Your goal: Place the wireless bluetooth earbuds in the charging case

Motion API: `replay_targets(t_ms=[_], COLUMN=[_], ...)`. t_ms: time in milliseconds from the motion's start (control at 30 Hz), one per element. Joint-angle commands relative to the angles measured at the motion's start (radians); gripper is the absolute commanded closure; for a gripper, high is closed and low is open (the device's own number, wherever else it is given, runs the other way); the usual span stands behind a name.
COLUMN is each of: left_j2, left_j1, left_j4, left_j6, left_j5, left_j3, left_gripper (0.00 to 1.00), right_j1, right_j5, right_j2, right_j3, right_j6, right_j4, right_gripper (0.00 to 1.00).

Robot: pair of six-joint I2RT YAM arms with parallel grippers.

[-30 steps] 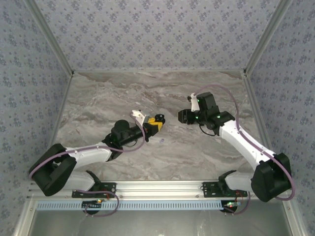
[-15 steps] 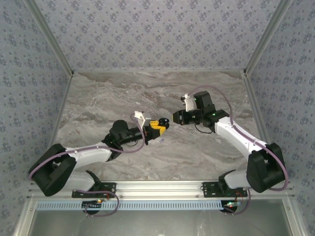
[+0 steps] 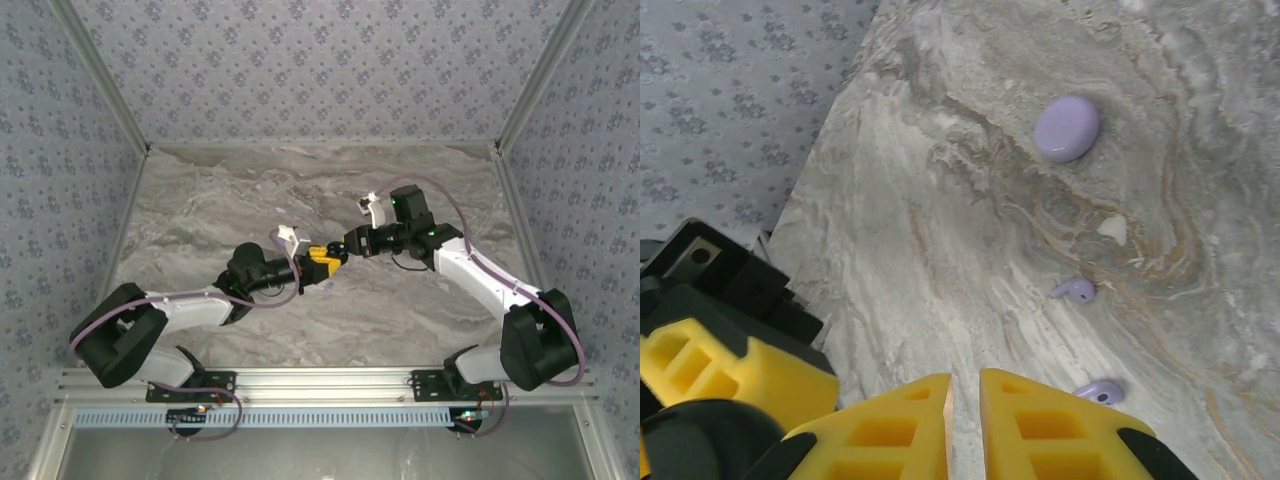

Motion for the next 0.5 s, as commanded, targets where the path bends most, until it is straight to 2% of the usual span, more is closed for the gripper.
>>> replay_targets(t_ms=[0, 167, 467], left_j2=[0.007, 0.011, 0.03], left_j1=[0.002, 0.002, 0.004], left_j4=[0.028, -0.016, -0.046], left_j6=[-0.006, 0.004, -0.015], left_j5=[0.002, -0.051, -0.075], left_j3=[0.038, 0.037, 0.049], left_gripper=[0.85, 0.84, 0.85], right_j1=[0.009, 0.011, 0.008], right_j5=[-0.061, -0.058, -0.012], right_j2=[-0.003, -0.032, -0.076], right_j3=[0.024, 0.022, 0.003], right_j6=[-0.013, -0.014, -0.017], right_j4=[0.016, 0.016, 0.02], right_gripper=[0.84, 0.84, 0.84])
